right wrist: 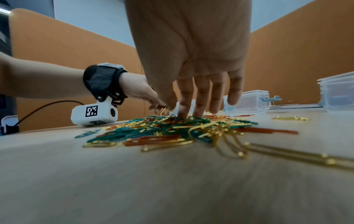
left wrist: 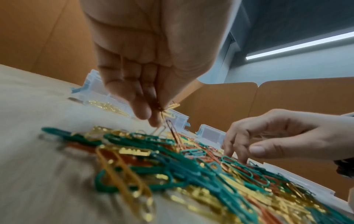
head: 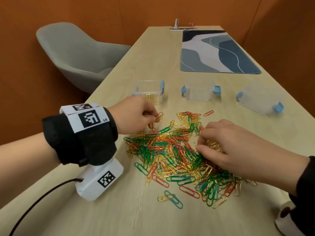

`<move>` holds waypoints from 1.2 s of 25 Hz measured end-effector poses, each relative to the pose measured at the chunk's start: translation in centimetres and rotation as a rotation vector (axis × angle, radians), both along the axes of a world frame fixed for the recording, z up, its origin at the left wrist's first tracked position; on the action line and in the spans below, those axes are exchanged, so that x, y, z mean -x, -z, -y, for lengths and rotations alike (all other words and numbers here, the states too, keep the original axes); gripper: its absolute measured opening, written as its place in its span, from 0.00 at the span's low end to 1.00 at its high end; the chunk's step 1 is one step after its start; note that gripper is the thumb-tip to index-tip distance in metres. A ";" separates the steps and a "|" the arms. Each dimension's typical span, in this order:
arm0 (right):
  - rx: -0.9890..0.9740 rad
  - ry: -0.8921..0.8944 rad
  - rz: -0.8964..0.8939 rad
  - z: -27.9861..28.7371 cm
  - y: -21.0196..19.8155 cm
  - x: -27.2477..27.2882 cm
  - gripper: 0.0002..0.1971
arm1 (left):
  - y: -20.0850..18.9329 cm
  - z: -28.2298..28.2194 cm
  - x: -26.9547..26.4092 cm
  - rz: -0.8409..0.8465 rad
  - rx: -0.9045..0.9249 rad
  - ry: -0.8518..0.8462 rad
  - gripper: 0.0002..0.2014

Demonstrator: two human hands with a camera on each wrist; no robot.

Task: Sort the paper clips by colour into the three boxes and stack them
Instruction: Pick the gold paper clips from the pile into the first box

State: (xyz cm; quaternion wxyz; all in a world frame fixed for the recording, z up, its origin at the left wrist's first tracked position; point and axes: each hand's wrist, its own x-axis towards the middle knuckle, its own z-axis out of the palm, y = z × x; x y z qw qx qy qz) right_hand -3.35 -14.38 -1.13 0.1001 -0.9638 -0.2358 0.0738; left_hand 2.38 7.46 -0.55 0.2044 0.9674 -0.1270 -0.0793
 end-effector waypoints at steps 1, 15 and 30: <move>-0.029 -0.019 0.003 -0.2 -0.1 0.0 0.13 | -0.2 -0.1 0.1 -0.004 -0.023 0.004 0.11; 0.015 -0.055 0.056 -0.7 0.3 0.0 0.08 | 0.1 -3.1 0.0 -0.053 -0.194 0.038 0.05; -0.028 -0.062 -0.020 -1.2 0.3 0.0 0.09 | 0.3 -2.1 0.4 -0.090 -0.131 0.110 0.08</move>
